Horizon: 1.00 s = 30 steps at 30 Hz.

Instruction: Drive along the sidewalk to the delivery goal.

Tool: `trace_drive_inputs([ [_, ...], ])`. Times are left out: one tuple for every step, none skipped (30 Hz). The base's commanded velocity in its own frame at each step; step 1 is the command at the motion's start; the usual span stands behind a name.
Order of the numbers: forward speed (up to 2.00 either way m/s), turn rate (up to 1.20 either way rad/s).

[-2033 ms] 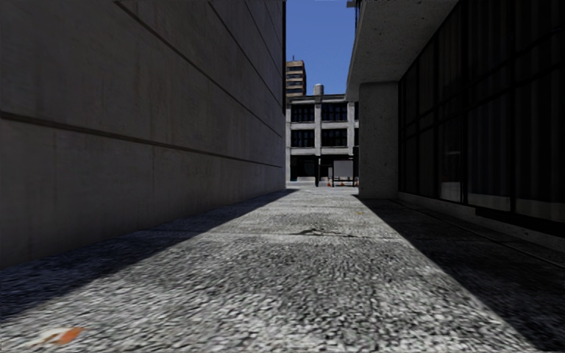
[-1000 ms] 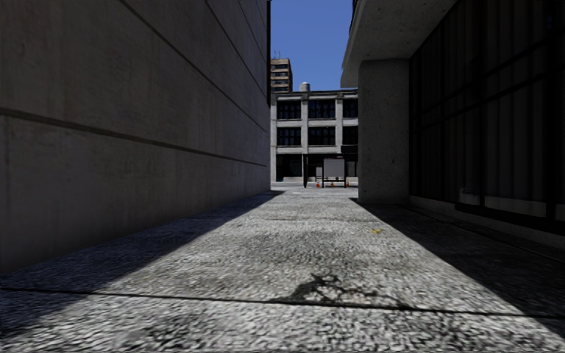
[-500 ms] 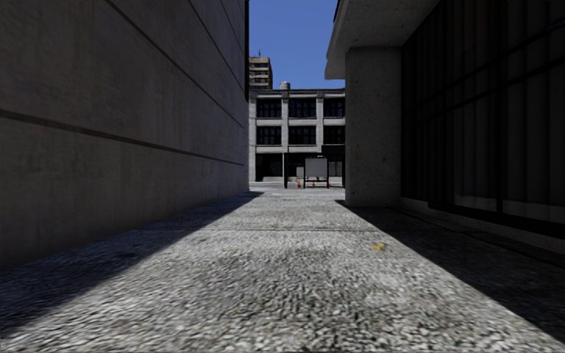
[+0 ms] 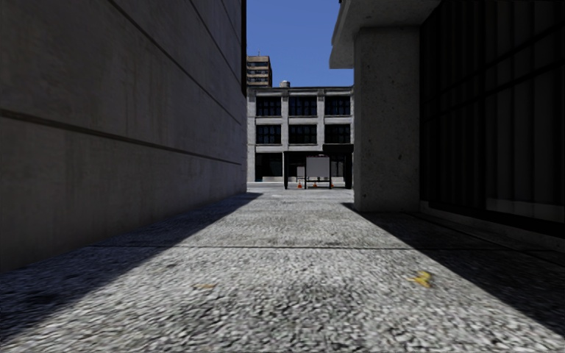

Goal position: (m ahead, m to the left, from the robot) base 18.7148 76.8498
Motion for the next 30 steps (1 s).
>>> trace_drive_inputs([
  [2.00, 0.00],
  [2.00, 0.00],
  [2.00, 0.00],
  [2.00, 0.00],
  [2.00, 0.00],
  [2.00, 0.00],
  [2.00, 0.00],
  [2.00, 0.00],
  [2.00, 0.00],
  [2.00, 0.00],
  [2.00, 0.00],
  [2.00, 0.00],
  [2.00, 0.00],
  [2.00, 0.00],
  [2.00, 0.00],
  [2.00, 0.00],
  [2.00, 0.00],
  [2.00, 0.00],
  [2.00, 0.00],
  [2.00, 0.00],
  [2.00, 0.00],
  [2.00, 0.00],
  [2.00, 0.00],
  [2.00, 0.00],
  [2.00, 0.00],
  [2.00, 0.00],
  [2.00, 0.00],
  [2.00, 0.00],
  [2.00, 0.00],
  [2.00, 0.00],
])
